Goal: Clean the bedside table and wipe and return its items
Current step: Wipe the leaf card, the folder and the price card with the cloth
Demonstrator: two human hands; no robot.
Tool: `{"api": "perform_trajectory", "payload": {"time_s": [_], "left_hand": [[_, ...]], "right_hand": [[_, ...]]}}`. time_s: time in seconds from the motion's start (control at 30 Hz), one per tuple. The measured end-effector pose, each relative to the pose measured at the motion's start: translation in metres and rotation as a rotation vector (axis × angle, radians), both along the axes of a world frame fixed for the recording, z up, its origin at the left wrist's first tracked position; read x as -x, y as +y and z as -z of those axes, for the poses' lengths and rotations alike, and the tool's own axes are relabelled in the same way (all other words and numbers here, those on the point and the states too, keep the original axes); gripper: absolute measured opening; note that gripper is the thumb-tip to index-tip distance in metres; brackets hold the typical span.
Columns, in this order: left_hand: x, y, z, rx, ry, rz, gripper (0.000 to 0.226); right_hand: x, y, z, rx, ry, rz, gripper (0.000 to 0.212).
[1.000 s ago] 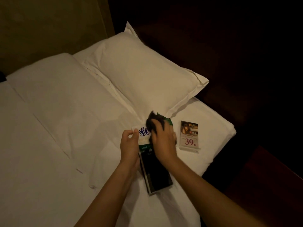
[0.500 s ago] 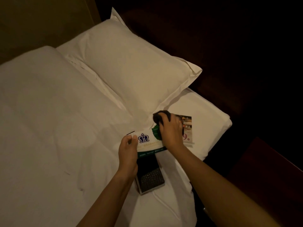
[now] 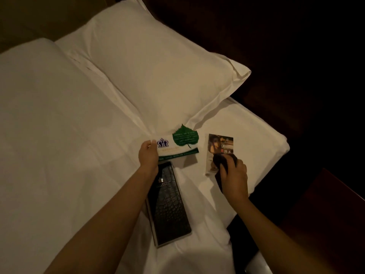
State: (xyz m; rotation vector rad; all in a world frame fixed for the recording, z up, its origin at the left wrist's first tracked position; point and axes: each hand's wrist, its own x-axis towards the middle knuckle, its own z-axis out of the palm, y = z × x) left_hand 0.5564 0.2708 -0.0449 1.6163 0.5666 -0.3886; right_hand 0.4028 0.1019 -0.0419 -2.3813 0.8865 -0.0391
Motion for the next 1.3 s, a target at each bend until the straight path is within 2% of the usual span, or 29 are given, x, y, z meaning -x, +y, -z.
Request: {"api": "perform_trajectory", "payload": {"time_s": [0.07,0.13,0.23,0.37,0.47,0.53,0.6,0.8,0.9,1.03,1.13,1.3], "left_hand": [[-0.012,-0.005,0.014,0.007,0.025,0.035,0.014],[-0.019,-0.002,0.024,-0.066,0.007,0.11,0.026],[-0.02,0.019,0.03,-0.3,-0.096,0.233,0.038],[0.015,0.056,0.026,-0.622,-0.227,0.23,0.043],[0.054,0.074,0.028,-0.706,-0.012,0.231,0.051],[0.076,0.078,0.032,-0.679,0.168,0.362,0.055],[0.089,0.077,0.033,-0.618,0.26,0.49,0.055],[0.101,0.08,0.022,-0.169,0.352,0.251,0.051],[0.107,0.078,0.008,-0.033,0.326,0.205,0.044],[0.108,0.073,-0.011,-0.118,0.231,0.267,0.044],[0.107,0.071,-0.026,-0.079,0.188,0.283,0.042],[0.107,0.07,-0.056,0.04,0.088,0.234,0.029]], "right_hand": [[0.006,0.005,0.014,-0.01,0.013,-0.026,0.036],[0.009,0.011,0.025,-0.026,0.008,-0.059,0.036],[0.007,0.021,0.034,-0.022,0.001,-0.098,0.036],[-0.001,0.032,0.036,-0.001,0.008,-0.155,0.037],[-0.006,0.037,0.033,0.017,0.036,-0.156,0.038],[-0.008,0.041,0.03,0.012,0.042,-0.149,0.037],[-0.008,0.045,0.028,0.006,0.041,-0.159,0.037],[-0.004,0.067,0.018,-0.04,-0.006,-0.24,0.037],[-0.004,0.084,0.004,-0.069,-0.058,-0.282,0.038],[-0.015,0.109,-0.013,-0.067,-0.097,-0.423,0.041],[-0.025,0.121,-0.025,-0.062,-0.092,-0.514,0.042],[-0.047,0.109,-0.053,0.024,-0.202,-0.473,0.045]]}}
